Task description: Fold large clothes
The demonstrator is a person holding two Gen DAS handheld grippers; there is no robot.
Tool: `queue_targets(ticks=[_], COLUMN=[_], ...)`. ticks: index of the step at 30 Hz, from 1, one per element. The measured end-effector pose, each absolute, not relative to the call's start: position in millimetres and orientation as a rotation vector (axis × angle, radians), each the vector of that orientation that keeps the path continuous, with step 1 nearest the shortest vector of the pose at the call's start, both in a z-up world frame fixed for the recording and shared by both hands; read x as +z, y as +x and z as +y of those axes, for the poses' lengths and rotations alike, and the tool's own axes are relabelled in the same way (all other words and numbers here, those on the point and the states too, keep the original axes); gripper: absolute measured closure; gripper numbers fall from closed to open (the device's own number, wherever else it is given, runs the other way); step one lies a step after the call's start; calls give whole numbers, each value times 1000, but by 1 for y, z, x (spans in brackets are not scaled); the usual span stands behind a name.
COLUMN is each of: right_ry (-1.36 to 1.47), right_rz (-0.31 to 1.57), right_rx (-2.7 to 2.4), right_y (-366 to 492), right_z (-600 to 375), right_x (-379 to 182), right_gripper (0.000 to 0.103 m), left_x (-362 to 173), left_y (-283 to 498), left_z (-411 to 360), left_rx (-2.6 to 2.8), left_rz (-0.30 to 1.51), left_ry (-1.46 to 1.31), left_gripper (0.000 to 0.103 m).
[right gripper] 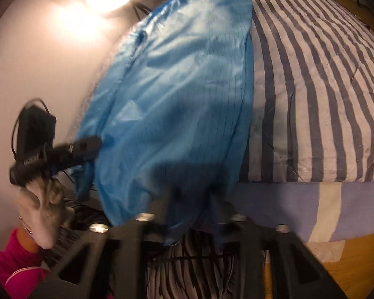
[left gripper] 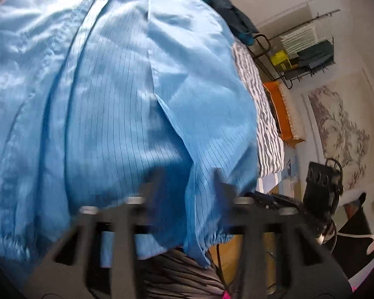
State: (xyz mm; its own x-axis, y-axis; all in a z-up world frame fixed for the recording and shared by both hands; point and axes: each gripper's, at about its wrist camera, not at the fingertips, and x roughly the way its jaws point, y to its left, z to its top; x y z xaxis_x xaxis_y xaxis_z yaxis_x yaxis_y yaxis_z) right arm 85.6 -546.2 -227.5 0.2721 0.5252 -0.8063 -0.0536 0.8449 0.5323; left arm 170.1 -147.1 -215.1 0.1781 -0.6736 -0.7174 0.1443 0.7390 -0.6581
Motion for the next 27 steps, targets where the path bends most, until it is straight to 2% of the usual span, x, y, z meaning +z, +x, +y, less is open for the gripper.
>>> queue_targets(ticks=[1,2,7,8,9,11,13,15,17,22,27], right_ry=[442,451,464,482,514,542,516,510,530,577,603], right_rz=[1241,1237,1187,1193,1208,1230,1194,1155,1121,963,870], right_rx=[406,414,395,402,415,433,447,429,413,316,204], right_y=[87,87,75,77,76,78,72,68,65,44,21], right_z=[-548,-550,-579,-580,-582,-576,-575,-582,-591,-630,-664], right_x=[-227,-224,-203,-207,-212,-218,-212,-206,-200,-179,-169], right_gripper=[98,101,100,95,86,73,67,66,66,57,56], left_x=[-216,-213,-223,-224,-223,-214,-203,-192,-177,-154,-153], left_y=[171,169,160,159,159,154,144,136,125,107,106], left_z=[-152,-158,-176,-177,-179,-180,-177,-169,-166,-208,-286], left_rx=[-610,-611,-591,-585,-582,-570,-542,-492,-484,-601,-715], left_rz=[1270,1255,1244,1242,1235,1210,1176,1149,1099,1058,1074], left_ry=[-489,-458,-292,-283,-272,-218,-160,-119,-136,-94,-12], left_gripper=[95,96,96,96,96,96,95,92,76,73,58])
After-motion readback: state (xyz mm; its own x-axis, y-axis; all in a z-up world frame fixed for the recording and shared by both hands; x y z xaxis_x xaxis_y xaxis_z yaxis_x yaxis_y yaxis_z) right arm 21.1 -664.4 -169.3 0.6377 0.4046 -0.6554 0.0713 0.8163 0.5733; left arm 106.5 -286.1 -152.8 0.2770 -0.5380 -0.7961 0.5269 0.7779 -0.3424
